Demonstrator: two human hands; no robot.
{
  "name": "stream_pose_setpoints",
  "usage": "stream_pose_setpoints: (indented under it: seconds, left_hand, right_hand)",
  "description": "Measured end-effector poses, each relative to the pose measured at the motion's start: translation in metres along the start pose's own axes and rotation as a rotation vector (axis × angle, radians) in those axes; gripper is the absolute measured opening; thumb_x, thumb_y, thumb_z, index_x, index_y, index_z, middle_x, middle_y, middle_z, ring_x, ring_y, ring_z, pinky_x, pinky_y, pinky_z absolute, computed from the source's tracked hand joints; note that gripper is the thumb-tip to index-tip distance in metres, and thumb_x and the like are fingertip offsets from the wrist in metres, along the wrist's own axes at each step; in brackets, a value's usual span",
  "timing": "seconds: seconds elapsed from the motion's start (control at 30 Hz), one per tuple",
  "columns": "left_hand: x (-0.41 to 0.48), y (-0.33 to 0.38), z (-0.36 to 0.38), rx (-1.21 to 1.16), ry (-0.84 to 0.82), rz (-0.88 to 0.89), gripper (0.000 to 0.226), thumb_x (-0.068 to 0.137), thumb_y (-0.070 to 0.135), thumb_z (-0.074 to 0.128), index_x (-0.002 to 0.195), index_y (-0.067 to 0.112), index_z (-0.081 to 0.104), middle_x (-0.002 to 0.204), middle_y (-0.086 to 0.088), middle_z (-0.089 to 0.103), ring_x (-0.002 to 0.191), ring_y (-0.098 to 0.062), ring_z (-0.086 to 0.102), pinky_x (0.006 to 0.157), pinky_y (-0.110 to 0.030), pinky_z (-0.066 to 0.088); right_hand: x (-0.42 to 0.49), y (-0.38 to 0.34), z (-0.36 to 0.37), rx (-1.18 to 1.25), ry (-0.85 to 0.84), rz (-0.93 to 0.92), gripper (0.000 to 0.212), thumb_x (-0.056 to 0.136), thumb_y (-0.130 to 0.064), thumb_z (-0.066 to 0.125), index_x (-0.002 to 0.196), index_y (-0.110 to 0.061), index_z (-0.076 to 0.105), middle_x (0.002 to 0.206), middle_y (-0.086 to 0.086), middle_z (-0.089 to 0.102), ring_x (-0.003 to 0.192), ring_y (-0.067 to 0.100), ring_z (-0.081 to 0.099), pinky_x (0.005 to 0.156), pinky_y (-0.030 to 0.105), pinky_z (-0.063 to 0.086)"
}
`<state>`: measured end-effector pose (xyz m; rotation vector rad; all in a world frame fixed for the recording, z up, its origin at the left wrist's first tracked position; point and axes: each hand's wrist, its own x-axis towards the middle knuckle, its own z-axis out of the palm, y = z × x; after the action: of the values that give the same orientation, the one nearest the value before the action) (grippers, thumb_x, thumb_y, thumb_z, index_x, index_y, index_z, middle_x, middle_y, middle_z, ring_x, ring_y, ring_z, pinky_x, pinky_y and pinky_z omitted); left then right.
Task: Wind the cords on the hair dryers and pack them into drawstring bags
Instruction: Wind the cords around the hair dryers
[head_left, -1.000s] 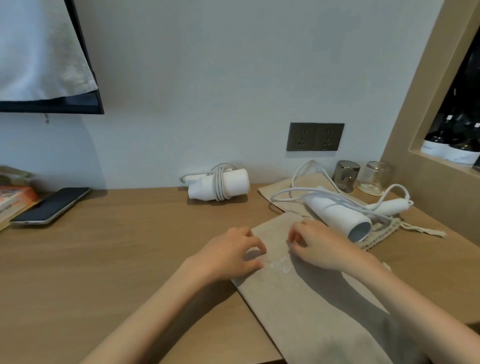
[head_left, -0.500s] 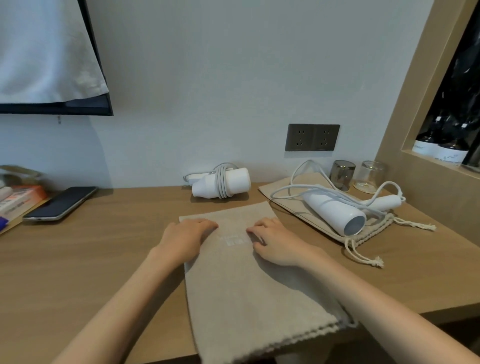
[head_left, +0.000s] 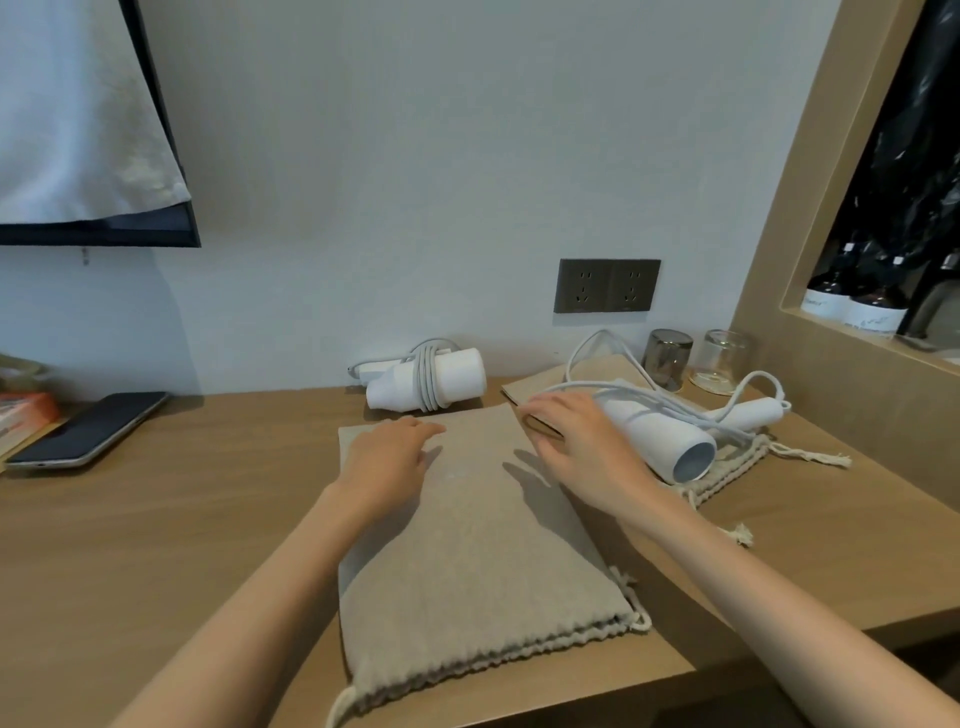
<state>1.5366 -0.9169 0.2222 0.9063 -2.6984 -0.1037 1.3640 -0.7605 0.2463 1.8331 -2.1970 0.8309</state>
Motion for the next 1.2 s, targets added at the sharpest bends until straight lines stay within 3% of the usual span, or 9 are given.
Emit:
stream_pose_setpoints:
  seconds: [0.13,0.33,0.43,0.53,0.7,0.87,0.97,1.07,1.2]
  left_hand:
    - [0.019,0.042,-0.004,-0.113,0.137,0.098,0.047,0.096,0.023,0.044,0.143,0.028,0.037,0.133,0.001,0.051,0.118,-0.019,0.049,0.085,-0.033,0.043]
    - [0.06,0.107,0.004,-0.282,0.178,0.248,0.057,0.096,0.031,0.049,0.148,0.025,0.026,0.145,-0.002,0.039,0.129,-0.022,0.04,0.097,-0.038,0.041]
    - [0.079,0.127,0.02,-0.249,0.115,0.277,0.055,0.098,0.036,0.043,0.149,0.03,0.023,0.152,0.0,0.03,0.139,-0.02,0.029,0.112,-0.045,0.027]
    - [0.088,0.138,0.032,-0.215,0.067,0.307,0.045,0.102,0.036,0.03,0.146,0.041,0.023,0.139,0.003,0.043,0.131,-0.016,0.036,0.112,-0.054,0.015]
    - [0.092,0.13,0.043,-0.383,0.087,0.408,0.047,0.101,0.016,0.036,0.139,0.043,0.039,0.087,0.006,0.046,0.084,-0.013,0.043,0.079,-0.031,0.037]
    - [0.088,0.128,0.054,-0.482,0.088,0.409,0.052,0.095,0.002,0.041,0.137,0.033,0.048,0.083,0.016,0.044,0.083,-0.006,0.037,0.081,-0.023,0.031]
    - [0.084,0.13,0.059,-0.509,0.194,0.354,0.049,0.093,0.001,0.042,0.132,0.03,0.053,0.088,0.009,0.052,0.087,-0.012,0.045,0.079,-0.027,0.037]
    - [0.085,0.134,0.057,-0.58,0.289,0.218,0.043,0.094,0.001,0.043,0.127,0.023,0.059,0.087,0.004,0.055,0.084,-0.015,0.051,0.073,-0.028,0.042]
    - [0.088,0.132,0.051,-0.702,0.383,0.101,0.038,0.093,0.0,0.045,0.122,0.018,0.064,0.089,0.002,0.062,0.086,-0.018,0.058,0.078,-0.03,0.045]
  right_hand:
    - [-0.008,0.041,-0.036,-0.16,0.257,0.151,0.037,0.09,-0.023,0.059,0.126,-0.021,0.051,0.131,-0.004,0.047,0.123,0.015,0.035,0.098,0.028,0.032]
    - [-0.027,0.094,-0.051,-0.264,-0.044,0.474,0.078,0.081,-0.053,0.062,0.145,-0.025,0.027,0.146,0.003,0.037,0.131,0.029,0.033,0.104,0.042,0.031]
    - [-0.028,0.101,-0.047,-0.336,-0.095,0.477,0.089,0.075,-0.065,0.06,0.147,-0.027,0.022,0.149,0.0,0.036,0.132,0.028,0.032,0.103,0.043,0.031]
    - [-0.024,0.106,-0.046,-0.376,-0.122,0.421,0.089,0.076,-0.074,0.052,0.146,-0.027,0.024,0.148,0.0,0.037,0.134,0.023,0.033,0.105,0.045,0.031]
    - [-0.025,0.124,-0.073,0.144,-0.145,0.397,0.044,0.102,-0.041,0.029,0.134,-0.021,0.051,0.131,-0.003,0.054,0.12,0.013,0.046,0.096,0.029,0.034]
    - [-0.018,0.16,-0.087,0.048,-0.19,0.451,0.033,0.098,-0.007,0.039,0.116,-0.015,0.065,0.128,-0.001,0.059,0.115,0.017,0.052,0.096,0.028,0.039]
    - [-0.015,0.174,-0.083,-0.045,0.016,0.344,0.034,0.084,0.008,0.052,0.105,-0.014,0.068,0.122,-0.001,0.057,0.116,0.014,0.045,0.092,0.019,0.03]
    - [-0.018,0.182,-0.082,-0.09,0.227,0.335,0.026,0.077,0.007,0.061,0.091,-0.015,0.057,0.103,-0.002,0.047,0.102,0.013,0.042,0.078,0.018,0.028]
    - [-0.027,0.197,-0.083,-0.082,0.062,0.367,0.021,0.085,-0.002,0.058,0.095,-0.02,0.058,0.103,-0.004,0.054,0.098,0.016,0.052,0.072,0.017,0.037]
